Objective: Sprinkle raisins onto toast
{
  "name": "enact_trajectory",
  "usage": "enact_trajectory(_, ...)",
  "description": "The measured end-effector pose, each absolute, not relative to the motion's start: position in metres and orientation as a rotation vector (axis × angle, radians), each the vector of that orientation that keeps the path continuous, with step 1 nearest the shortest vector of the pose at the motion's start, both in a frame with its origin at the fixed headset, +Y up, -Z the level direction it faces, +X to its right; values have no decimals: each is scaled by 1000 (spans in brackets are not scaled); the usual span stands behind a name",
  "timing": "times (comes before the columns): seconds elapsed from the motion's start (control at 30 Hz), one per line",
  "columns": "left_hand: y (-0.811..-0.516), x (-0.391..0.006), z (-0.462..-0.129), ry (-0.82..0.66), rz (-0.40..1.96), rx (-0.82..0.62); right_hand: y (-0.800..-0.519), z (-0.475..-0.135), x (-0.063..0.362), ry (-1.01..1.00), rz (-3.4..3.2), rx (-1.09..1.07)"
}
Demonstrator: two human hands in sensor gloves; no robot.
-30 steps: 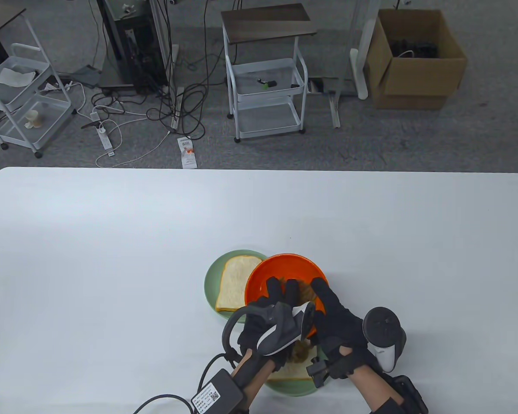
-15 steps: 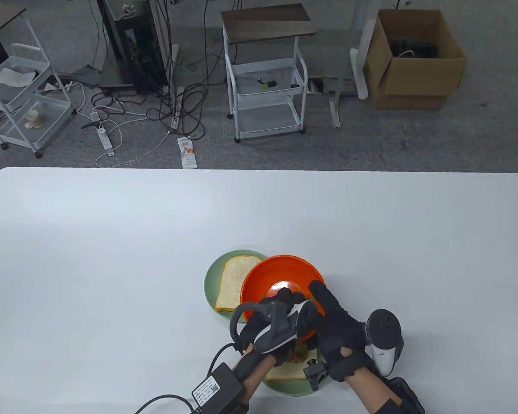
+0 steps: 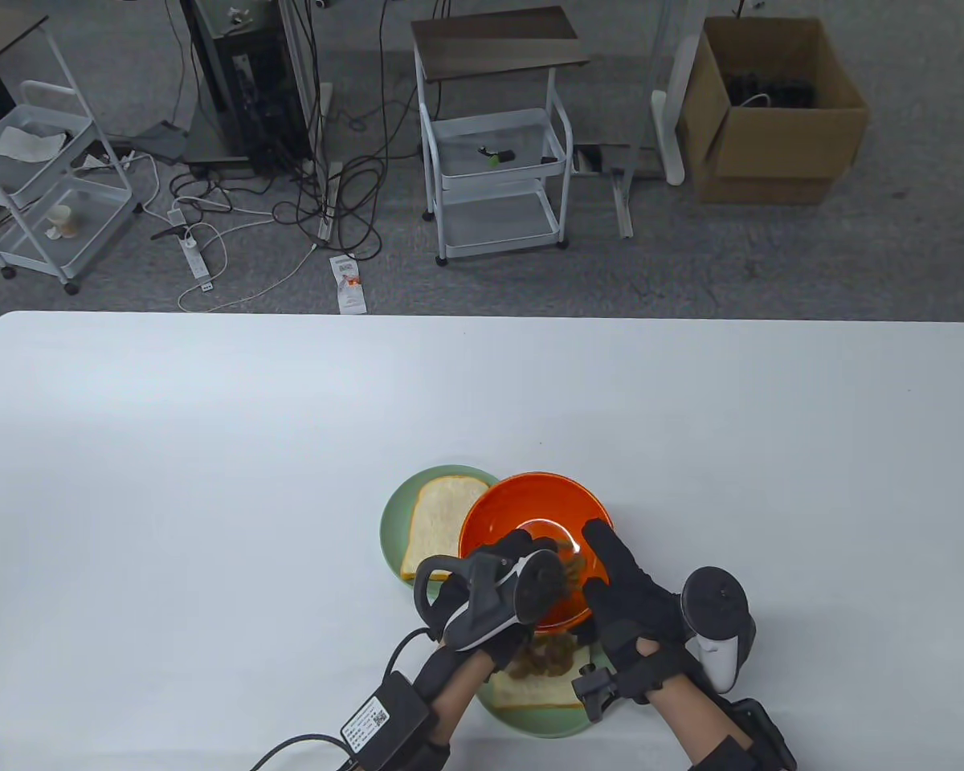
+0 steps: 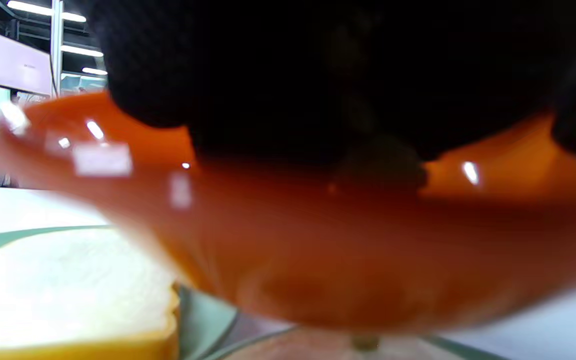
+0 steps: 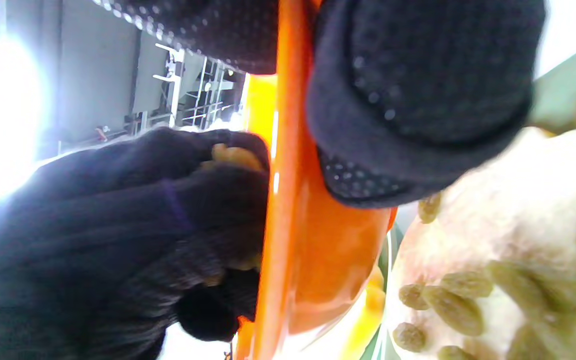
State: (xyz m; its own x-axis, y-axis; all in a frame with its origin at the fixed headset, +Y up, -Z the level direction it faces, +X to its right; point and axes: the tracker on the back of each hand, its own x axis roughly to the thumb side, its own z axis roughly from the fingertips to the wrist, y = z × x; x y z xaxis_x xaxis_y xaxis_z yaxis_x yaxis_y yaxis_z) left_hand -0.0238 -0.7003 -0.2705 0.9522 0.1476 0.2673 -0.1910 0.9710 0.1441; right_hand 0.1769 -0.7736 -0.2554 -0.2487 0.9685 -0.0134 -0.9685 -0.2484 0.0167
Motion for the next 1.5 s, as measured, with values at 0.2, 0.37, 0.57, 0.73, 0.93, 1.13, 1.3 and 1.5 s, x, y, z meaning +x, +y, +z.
enact_trajectory(0.2, -696, -59, -287, -177, 280, 196, -777, -258, 179, 58, 1806, -21)
enact_trajectory(0.37, -704, -102, -309, -44, 344, 190, -774, -261, 187, 7, 1840, -49)
enact_trajectory(0.57, -735, -120, -337, 26, 298, 64, -774, -269, 203, -48, 1870, -110)
enact_trajectory(0.73, -749, -109, -350, 20, 172, 27, -776, -275, 214, -72, 1879, -150)
enact_trajectory(0.93, -753, -95, -356, -6, 86, 77, -777, -279, 219, -78, 1879, -164)
enact_trajectory(1.13, -753, -88, -355, -46, 62, 29, -777, -280, 219, -64, 1881, -152)
enact_trajectory(1.3, -748, -90, -349, -50, 116, -67, -777, -280, 217, -54, 1887, -141)
enact_trajectory(1.5, -743, -93, -335, -30, 118, -145, -777, -280, 217, -59, 1878, -137)
